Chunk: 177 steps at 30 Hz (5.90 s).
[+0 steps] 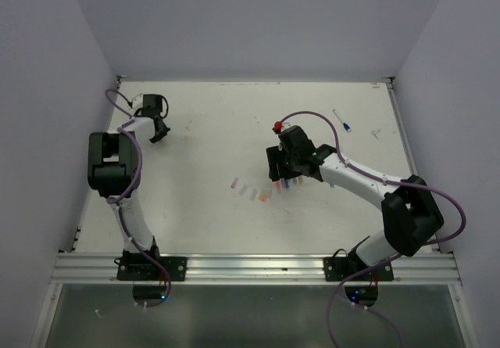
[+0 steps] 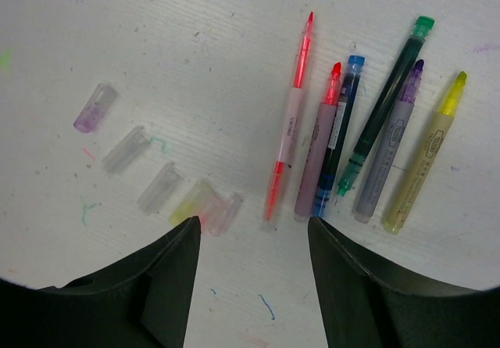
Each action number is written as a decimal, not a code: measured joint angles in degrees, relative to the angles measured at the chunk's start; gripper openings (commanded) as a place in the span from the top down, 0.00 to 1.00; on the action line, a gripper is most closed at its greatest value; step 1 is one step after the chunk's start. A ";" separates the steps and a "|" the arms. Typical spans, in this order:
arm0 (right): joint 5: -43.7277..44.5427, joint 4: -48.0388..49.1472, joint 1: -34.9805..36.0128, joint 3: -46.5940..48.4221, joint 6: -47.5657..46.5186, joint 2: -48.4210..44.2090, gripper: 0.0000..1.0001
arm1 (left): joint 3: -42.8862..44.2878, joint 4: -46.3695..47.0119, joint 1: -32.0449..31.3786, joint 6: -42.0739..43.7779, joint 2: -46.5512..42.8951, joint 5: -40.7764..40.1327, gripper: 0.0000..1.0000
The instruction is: Open the pen caps
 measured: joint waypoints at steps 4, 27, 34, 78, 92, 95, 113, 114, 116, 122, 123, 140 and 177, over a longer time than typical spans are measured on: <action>-0.02 0.02 0.00 0.00 0.00 0.04 0.39 | -5.22 -0.13 1.09 -1.84 -4.04 -0.46 1.00; -18.10 9.97 0.24 11.74 11.74 4.59 0.37 | -42.97 20.87 -15.30 -3.87 -49.42 33.75 1.00; -21.11 16.81 1.44 17.29 17.29 12.41 0.39 | -45.97 24.92 -21.18 -3.45 -51.89 37.81 1.00; -34.64 21.70 2.78 8.04 12.87 13.62 1.00 | -36.09 24.81 -21.75 -1.03 -41.83 39.54 0.55; -35.01 25.64 2.89 8.04 14.45 13.62 1.00 | -38.32 30.86 -21.88 -5.44 -39.91 45.07 0.84; -33.27 25.33 3.21 8.04 13.92 13.62 1.00 | -38.16 31.71 -22.14 -6.88 -39.50 45.38 1.00; 8.00 18.36 14.05 10.80 0.33 10.75 1.00 | -19.61 8.20 -20.68 -14.56 -28.98 40.19 1.00; 4.83 19.91 13.00 9.84 0.35 10.29 1.00 | -19.74 8.92 -20.17 -14.49 -28.98 41.46 1.00; -3.63 22.69 10.19 7.72 0.68 9.66 1.00 | -20.83 11.61 -19.32 -14.27 -29.22 42.64 1.00; -30.10 25.51 3.78 -2.14 6.34 10.54 1.00 | -25.16 23.15 -13.31 -11.61 -32.74 41.40 1.00; -32.33 25.64 3.50 -2.73 7.08 10.60 1.00 | -25.29 23.52 -13.31 -11.02 -33.22 41.35 1.00; -2.51 1.88 -9.53 2.84 1.97 0.39 1.00 | -29.53 17.86 -21.73 0.46 -28.65 35.21 1.00; 9.73 0.22 -13.46 0.63 2.36 12.41 0.94 | -35.10 20.17 -27.02 2.99 -23.12 31.89 0.55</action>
